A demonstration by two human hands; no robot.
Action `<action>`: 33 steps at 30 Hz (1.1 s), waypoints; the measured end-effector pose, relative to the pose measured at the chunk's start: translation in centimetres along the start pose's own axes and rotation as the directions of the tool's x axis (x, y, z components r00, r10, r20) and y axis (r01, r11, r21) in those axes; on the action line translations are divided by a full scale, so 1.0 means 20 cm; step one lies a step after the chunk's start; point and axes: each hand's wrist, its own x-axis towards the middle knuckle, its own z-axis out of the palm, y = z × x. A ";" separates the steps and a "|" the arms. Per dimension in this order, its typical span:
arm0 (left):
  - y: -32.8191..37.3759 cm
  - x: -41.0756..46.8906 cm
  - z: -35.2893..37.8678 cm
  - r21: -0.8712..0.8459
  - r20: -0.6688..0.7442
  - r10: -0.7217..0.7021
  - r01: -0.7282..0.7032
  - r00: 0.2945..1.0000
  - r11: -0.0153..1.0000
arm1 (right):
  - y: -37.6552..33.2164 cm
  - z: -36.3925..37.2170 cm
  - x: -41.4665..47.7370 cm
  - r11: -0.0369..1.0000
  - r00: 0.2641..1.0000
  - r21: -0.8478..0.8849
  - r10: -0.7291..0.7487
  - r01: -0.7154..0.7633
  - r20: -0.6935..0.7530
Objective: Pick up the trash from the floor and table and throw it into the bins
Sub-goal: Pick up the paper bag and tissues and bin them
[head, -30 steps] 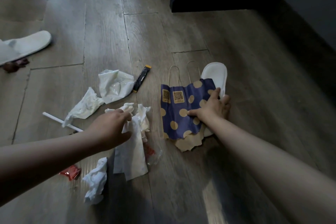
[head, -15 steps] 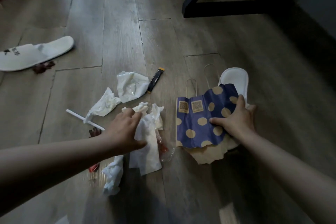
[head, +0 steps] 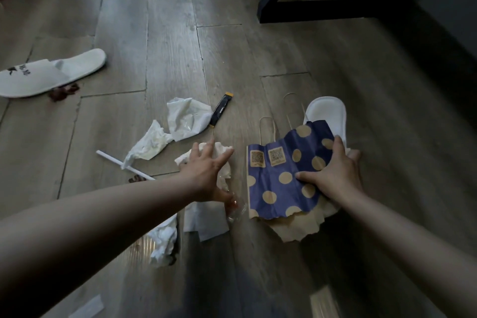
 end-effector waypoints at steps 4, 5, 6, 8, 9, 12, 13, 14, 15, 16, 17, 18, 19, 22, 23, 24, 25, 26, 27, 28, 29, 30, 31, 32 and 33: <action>-0.03 -0.03 0.04 0.112 0.020 -0.004 0.001 1.000 0.994 | -0.01 0.01 -0.02 1.000 1.000 0.002 0.000 0.000 0.015; -0.04 -0.03 0.03 0.120 0.011 0.004 -0.005 1.000 0.993 | -0.02 0.01 -0.02 1.000 1.000 0.007 0.002 -0.003 0.017; -0.05 -0.04 0.02 0.108 0.004 0.004 -0.004 1.000 0.994 | -0.02 0.02 -0.02 1.000 1.000 0.010 0.004 -0.004 0.020; -0.06 -0.04 -0.03 0.079 0.003 -0.005 0.005 1.000 0.997 | -0.03 0.02 -0.02 1.000 1.000 0.007 -0.003 0.003 0.022; -0.06 -0.04 -0.04 0.080 0.026 -0.005 0.002 1.000 0.997 | -0.03 0.02 -0.02 1.000 1.000 0.006 -0.007 0.007 0.021; -0.07 -0.09 -0.04 0.125 0.159 0.009 -0.029 0.987 0.992 | -0.05 0.02 -0.03 1.000 1.000 0.005 -0.017 0.017 0.024; -0.07 -0.11 -0.03 0.156 0.192 0.018 -0.049 0.981 0.987 | -0.05 0.02 -0.03 1.000 1.000 0.001 -0.020 0.020 0.022; -0.07 -0.12 -0.02 0.184 0.213 0.026 -0.066 0.977 0.981 | -0.05 0.02 -0.03 1.000 1.000 -0.005 -0.022 0.022 0.020; -0.07 -0.13 -0.01 0.203 0.216 0.031 -0.076 0.976 0.976 | -0.05 0.02 -0.03 1.000 1.000 -0.009 -0.022 0.022 0.020; -0.07 -0.13 0.00 0.212 0.201 0.032 -0.075 0.979 0.974 | -0.04 0.02 -0.04 1.000 1.000 -0.011 -0.022 0.022 0.021; -0.08 -0.13 0.01 0.217 0.172 0.032 -0.070 0.985 0.974 | -0.04 0.02 -0.04 1.000 0.999 -0.009 -0.022 0.022 0.024; -0.08 -0.13 0.02 0.221 0.135 0.035 -0.065 0.990 0.973 | -0.05 0.02 -0.05 1.000 0.999 -0.005 -0.024 0.024 0.025; -0.07 -0.14 0.03 0.221 0.099 0.042 -0.063 0.994 0.973 | -0.05 0.02 -0.05 1.000 0.999 -0.003 -0.024 0.024 0.025; -0.06 -0.14 0.08 0.165 0.024 0.053 -0.056 0.998 0.985 | -0.04 0.02 -0.06 1.000 1.000 -0.007 -0.020 0.020 0.023; -0.05 -0.14 0.09 0.142 0.007 0.056 -0.056 0.998 0.988 | -0.04 0.02 -0.06 1.000 1.000 -0.003 -0.020 0.020 0.021; -0.04 -0.15 0.09 0.123 -0.008 0.059 -0.058 0.998 0.991 | -0.04 0.02 -0.06 1.000 1.000 0.003 -0.020 0.020 0.017; -0.04 -0.14 0.10 0.109 -0.021 0.062 -0.060 0.998 0.992 | -0.04 0.02 -0.06 1.000 1.000 0.009 -0.019 0.019 0.013; -0.04 -0.15 0.11 0.098 -0.031 0.062 -0.059 0.998 0.993 | -0.04 0.02 -0.06 1.000 1.000 0.012 -0.018 0.018 0.011; -0.03 -0.15 0.11 0.090 -0.038 0.060 -0.056 0.997 0.994 | -0.03 0.02 -0.07 1.000 1.000 0.013 -0.017 0.017 0.010; -0.03 -0.15 0.11 0.078 -0.042 0.059 -0.055 0.997 0.995 | -0.03 0.02 -0.07 1.000 1.000 0.012 -0.016 0.016 0.009; -0.03 -0.15 0.12 0.061 -0.039 0.058 -0.055 0.998 0.997 | -0.03 0.01 -0.07 1.000 1.000 0.011 -0.014 0.014 0.007; -0.02 -0.15 0.12 0.037 -0.033 0.055 -0.054 0.998 0.998 | -0.03 0.01 -0.07 1.000 1.000 0.012 -0.014 0.014 0.003; -0.02 -0.15 0.13 0.009 -0.029 0.051 -0.051 0.998 0.999 | -0.03 0.01 -0.08 1.000 1.000 0.015 -0.015 0.015 0.000; -0.02 -0.15 0.13 -0.022 -0.025 0.045 -0.045 0.999 0.999 | -0.02 0.01 -0.08 1.000 1.000 0.018 -0.017 0.017 0.000; -0.02 -0.16 0.13 -0.053 -0.019 0.033 -0.034 0.999 0.998 | -0.02 0.01 -0.09 1.000 1.000 0.020 -0.018 0.018 0.003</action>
